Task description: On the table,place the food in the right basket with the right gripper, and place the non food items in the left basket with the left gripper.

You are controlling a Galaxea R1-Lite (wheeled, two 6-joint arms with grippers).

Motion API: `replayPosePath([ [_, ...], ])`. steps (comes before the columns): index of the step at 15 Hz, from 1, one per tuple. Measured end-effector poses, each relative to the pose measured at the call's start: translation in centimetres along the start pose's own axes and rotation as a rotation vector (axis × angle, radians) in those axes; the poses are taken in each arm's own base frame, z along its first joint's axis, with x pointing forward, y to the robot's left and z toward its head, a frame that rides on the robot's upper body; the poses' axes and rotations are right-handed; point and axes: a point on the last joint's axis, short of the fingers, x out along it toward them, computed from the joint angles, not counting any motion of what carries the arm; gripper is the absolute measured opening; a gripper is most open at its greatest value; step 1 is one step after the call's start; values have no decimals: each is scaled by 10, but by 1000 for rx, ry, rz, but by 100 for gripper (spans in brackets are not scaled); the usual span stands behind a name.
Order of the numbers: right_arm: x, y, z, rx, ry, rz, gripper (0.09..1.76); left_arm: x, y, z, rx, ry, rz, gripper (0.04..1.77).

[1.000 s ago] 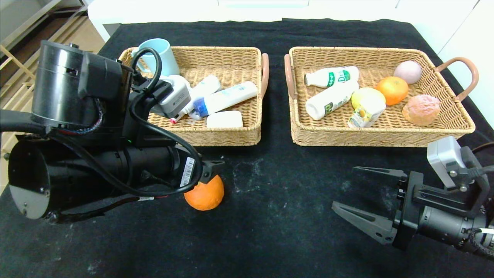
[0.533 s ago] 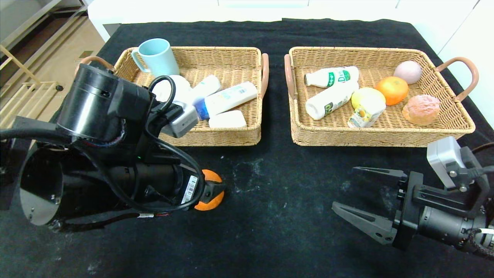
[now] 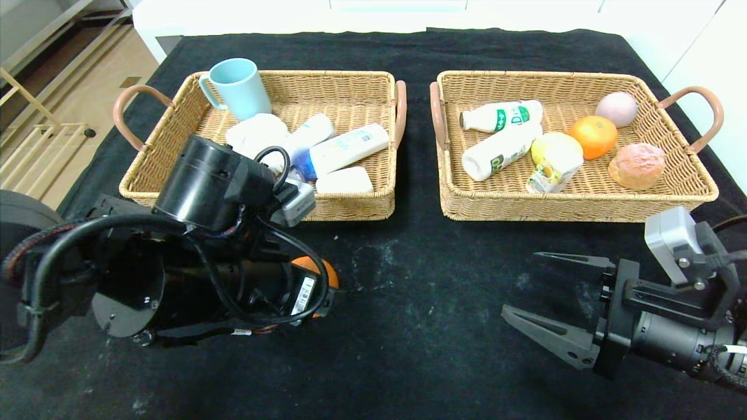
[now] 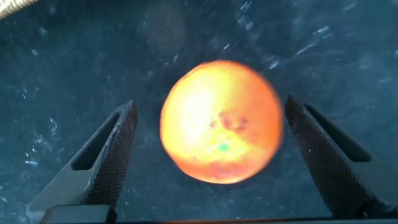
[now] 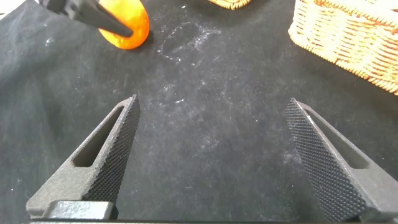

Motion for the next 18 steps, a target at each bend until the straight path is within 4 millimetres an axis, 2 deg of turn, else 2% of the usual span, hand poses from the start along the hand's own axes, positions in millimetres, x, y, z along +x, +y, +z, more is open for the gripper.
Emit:
replayPosePath([
  [6,0,0,-1,1,2,0,171,9,1,-6,4,37,7,172],
  [15,-1,0,0,-1,0,0,171,11,0,-7,4,45,-39,172],
  [16,-1,0,0,-2,0,0,171,11,0,-6,4,43,-40,163],
  [18,-1,0,0,-1,0,-1,171,11,-1,-7,4,45,-40,129],
])
